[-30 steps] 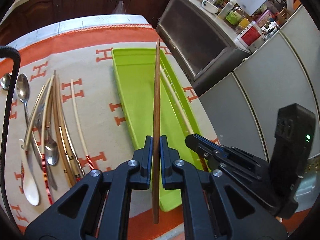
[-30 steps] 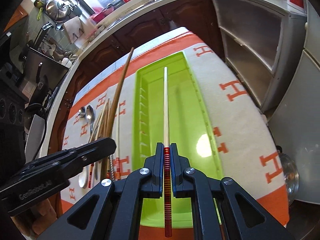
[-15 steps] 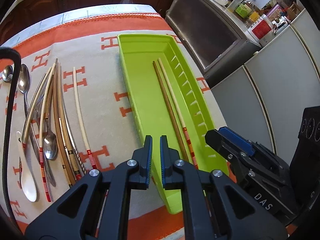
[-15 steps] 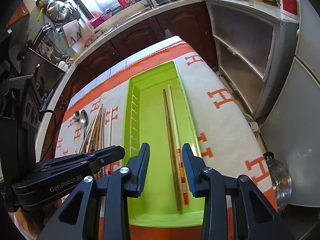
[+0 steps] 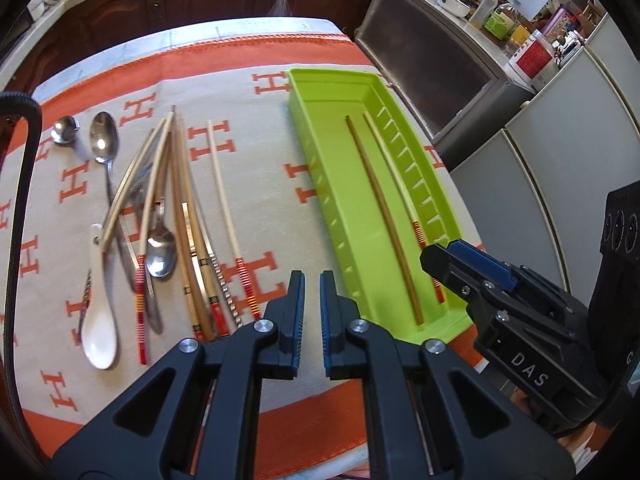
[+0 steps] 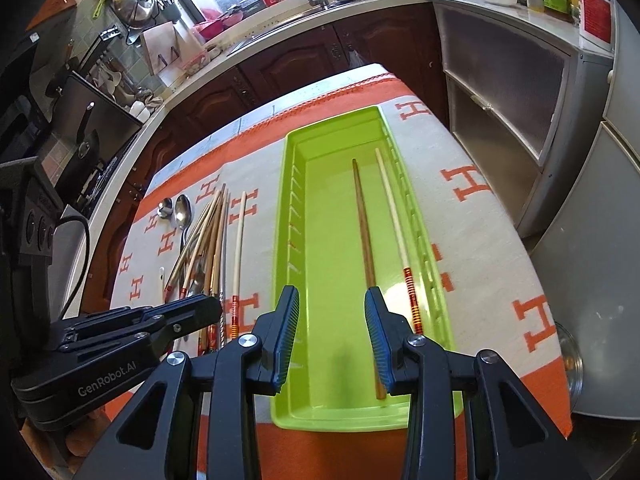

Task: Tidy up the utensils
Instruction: 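Move both open tools back over the utensil pile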

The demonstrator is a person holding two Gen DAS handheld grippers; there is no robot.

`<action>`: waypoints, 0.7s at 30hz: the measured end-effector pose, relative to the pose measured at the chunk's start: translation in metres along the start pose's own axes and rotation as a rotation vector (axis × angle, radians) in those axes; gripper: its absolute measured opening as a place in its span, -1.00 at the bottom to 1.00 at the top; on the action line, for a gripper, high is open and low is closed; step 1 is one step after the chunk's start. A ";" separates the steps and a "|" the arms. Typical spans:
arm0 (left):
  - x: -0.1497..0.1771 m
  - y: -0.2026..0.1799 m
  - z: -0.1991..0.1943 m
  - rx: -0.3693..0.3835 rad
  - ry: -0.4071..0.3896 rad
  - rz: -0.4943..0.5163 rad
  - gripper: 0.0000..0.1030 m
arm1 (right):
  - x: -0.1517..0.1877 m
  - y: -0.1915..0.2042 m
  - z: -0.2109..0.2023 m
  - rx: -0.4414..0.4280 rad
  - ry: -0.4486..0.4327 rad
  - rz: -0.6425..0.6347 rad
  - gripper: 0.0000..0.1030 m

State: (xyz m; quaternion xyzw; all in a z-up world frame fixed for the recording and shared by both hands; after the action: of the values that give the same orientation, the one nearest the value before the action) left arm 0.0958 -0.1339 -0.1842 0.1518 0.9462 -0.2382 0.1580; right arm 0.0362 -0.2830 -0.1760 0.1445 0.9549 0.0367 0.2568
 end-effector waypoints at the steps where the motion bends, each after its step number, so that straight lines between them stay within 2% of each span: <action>1: 0.002 0.002 -0.004 0.000 -0.007 -0.002 -0.91 | 0.002 0.004 0.000 -0.003 0.004 -0.007 -0.33; 12: 0.014 0.045 -0.056 -0.029 -0.121 -0.057 -0.91 | 0.013 0.048 -0.007 -0.039 0.017 -0.097 -0.32; 18: 0.016 0.084 -0.082 -0.062 -0.165 -0.109 -0.90 | 0.012 0.076 -0.006 -0.053 0.030 -0.145 -0.31; 21: 0.019 0.104 -0.089 -0.075 -0.166 -0.133 -0.79 | 0.010 0.087 -0.002 -0.062 0.037 -0.167 -0.31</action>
State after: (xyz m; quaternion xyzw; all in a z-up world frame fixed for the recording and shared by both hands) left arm 0.0964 0.0016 -0.1587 0.0624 0.9460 -0.2246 0.2253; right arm 0.0496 -0.1968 -0.1661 0.0558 0.9667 0.0472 0.2454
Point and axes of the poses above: each gripper's, at about its wrist camera, not at the fingertips, and z roughly the way its jaws point, y to its left, x to its underside, the point moved 7 cm from there along z, roughly the way its jaws point, and after that the axes turned 12 degrees about x, right-handed, at the moved point
